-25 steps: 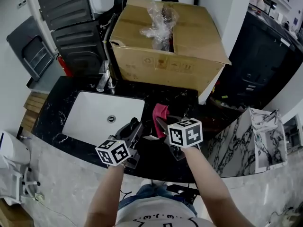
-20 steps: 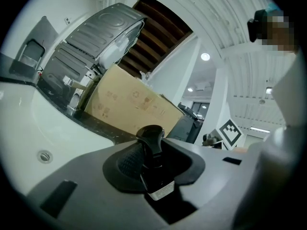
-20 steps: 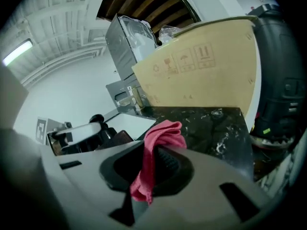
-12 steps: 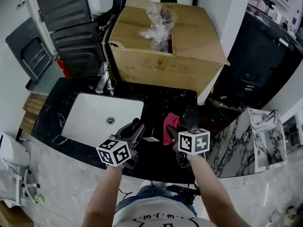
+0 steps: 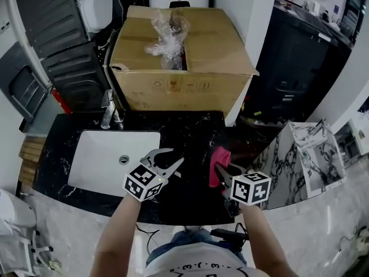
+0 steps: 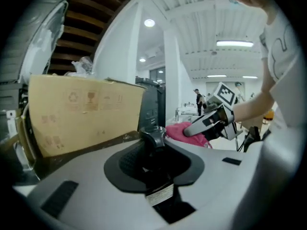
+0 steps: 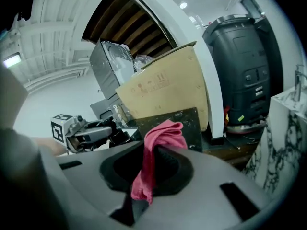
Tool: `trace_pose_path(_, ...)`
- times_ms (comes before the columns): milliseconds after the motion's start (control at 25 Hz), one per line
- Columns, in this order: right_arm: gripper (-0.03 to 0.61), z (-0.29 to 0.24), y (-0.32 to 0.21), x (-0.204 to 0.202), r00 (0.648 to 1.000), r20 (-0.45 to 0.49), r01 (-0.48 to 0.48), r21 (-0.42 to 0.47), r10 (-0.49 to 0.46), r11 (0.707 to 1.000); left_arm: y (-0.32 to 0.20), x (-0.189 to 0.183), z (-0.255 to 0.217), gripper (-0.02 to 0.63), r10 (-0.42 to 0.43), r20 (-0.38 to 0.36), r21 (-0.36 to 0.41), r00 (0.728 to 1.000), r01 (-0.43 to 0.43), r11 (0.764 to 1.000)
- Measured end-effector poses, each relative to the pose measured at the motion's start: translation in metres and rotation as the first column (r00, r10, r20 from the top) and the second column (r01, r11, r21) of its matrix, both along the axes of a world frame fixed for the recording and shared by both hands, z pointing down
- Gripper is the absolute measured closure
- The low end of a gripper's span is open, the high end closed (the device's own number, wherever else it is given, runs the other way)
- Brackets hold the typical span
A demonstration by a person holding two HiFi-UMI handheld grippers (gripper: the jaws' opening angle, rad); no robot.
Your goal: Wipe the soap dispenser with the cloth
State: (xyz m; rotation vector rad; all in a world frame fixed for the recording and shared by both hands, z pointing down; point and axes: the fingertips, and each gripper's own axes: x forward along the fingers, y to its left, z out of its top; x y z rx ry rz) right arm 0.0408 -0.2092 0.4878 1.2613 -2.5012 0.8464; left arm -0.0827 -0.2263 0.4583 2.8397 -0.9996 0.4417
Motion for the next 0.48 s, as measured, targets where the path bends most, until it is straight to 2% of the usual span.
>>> trace_pose_path(160, 0.528, 0.004, 0.01, 0.014, 0.999, 0.005, -0.043, -0.018, 0.043, 0.999, -0.001, 0.011, 0.001, 0.508, 0.103, 0.031, 0.015, 0.994, -0.104, 0.995)
trace_pose_path(240, 0.528, 0.005, 0.013, 0.016, 0.999, 0.009, -0.05, -0.026, 0.05, 0.998, 0.003, 0.016, 0.002, 0.508, 0.177, 0.038, 0.021, 0.983, -0.178, 0.984)
trace_pose_path(360, 0.528, 0.005, 0.014, 0.016, 0.999, 0.002, -0.05, -0.026, 0.05, 0.998, 0.013, 0.016, 0.003, 0.505, 0.313, 0.084, 0.035, 0.946, -0.317, 0.948)
trace_pose_path(480, 0.528, 0.002, 0.011, 0.014, 0.999, 0.007, -0.05, -0.022, 0.05, 0.999, 0.018, 0.006, 0.006, 0.491, 0.401, 0.178, 0.019, 0.899, -0.41, 0.912)
